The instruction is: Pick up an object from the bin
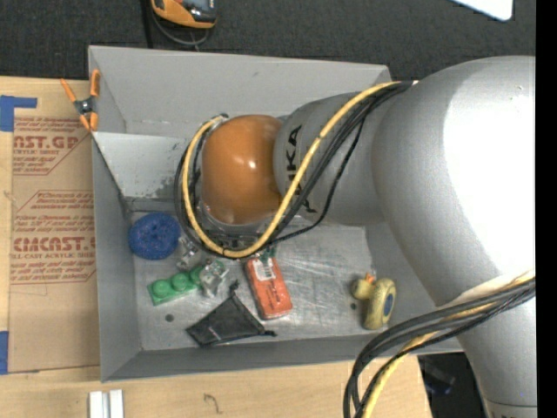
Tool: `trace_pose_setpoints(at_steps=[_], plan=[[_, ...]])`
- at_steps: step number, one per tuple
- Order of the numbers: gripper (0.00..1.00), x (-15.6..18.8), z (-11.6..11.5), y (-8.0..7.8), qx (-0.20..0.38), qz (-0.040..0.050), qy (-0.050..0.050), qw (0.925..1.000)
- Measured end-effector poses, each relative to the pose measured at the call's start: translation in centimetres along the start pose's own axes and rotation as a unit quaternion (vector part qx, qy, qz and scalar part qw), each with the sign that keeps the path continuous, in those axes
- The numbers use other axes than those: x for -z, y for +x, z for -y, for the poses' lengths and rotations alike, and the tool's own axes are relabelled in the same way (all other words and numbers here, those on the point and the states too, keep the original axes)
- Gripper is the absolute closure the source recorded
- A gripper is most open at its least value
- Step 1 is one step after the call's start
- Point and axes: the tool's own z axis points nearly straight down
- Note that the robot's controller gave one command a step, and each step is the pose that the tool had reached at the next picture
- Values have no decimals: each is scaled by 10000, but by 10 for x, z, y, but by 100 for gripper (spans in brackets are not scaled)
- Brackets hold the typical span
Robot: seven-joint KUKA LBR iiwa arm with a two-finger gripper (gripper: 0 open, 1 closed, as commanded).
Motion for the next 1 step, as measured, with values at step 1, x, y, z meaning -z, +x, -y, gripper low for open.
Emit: trace_pose_setpoints(at_steps=[1], plan=[[100,0,0,0,0,0,0,10000]])
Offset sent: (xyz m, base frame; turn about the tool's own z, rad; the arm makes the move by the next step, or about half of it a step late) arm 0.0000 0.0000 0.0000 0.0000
